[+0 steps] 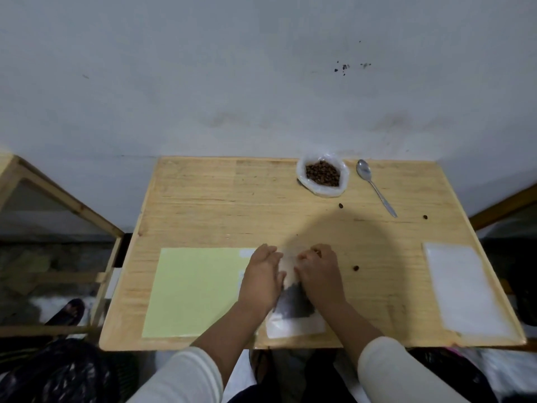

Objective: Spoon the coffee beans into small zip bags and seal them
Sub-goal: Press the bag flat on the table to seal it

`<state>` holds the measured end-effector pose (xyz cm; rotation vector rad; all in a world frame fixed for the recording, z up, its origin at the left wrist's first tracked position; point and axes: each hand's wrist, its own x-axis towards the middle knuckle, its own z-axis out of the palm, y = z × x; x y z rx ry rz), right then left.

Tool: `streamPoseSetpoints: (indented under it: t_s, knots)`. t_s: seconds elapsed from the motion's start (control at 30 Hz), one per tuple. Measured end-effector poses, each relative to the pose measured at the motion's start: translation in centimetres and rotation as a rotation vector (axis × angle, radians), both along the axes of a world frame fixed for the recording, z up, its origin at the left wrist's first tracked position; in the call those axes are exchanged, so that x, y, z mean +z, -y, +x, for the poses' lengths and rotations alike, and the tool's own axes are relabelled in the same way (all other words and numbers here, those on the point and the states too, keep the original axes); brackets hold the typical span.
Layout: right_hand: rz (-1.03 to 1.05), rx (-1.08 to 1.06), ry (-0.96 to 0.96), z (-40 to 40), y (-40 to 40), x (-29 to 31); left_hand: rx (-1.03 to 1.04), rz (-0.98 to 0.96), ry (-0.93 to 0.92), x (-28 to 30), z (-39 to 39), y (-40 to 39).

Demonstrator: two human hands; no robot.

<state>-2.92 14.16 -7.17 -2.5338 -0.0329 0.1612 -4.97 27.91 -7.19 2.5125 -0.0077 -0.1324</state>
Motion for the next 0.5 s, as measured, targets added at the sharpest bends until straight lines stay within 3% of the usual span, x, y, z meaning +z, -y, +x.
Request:
streamPoseSetpoints:
  t_s: [0.23, 0.37, 0.43, 0.5]
  knots:
    - [-0.401, 0.385, 0.086, -2.0, 0.0, -0.4, -0.302, 0.375, 0.139, -1.4, 0.0, 0.4]
    - [-0.426, 0.503, 0.092, -2.0, 0.6, 0.8, -0.248, 0.337, 0.136, 0.2, 0.1, 0.7]
    - [-0.44, 0.537, 0.14, -1.7, 1.0, 1.5, -0.211, 0.279, -0.002, 1.3, 0.5, 0.9]
    - [-0.461, 0.53, 0.099, -1.1, 1.6, 2.2, -0.217, 0.372, -0.038, 1.6, 1.3, 1.3]
